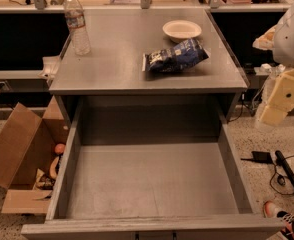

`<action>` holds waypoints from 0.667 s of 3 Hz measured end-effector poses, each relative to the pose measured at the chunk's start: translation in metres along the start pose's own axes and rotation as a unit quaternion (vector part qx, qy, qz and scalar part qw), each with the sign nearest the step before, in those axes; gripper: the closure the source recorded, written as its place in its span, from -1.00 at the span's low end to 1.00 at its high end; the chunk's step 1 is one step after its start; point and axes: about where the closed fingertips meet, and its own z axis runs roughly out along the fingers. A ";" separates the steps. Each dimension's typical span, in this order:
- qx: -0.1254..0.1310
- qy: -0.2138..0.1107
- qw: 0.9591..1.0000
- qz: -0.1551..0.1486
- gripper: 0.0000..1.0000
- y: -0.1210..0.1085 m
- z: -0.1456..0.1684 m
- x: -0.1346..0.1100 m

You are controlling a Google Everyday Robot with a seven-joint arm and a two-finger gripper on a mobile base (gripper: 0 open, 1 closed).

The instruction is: Place blue chip bag into top drawer

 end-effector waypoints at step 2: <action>0.012 -0.019 1.000 -0.013 -1.00 -0.019 0.007 -0.018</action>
Offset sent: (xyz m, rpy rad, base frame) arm 0.0320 0.0162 -0.0006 0.0409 -0.0361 0.0330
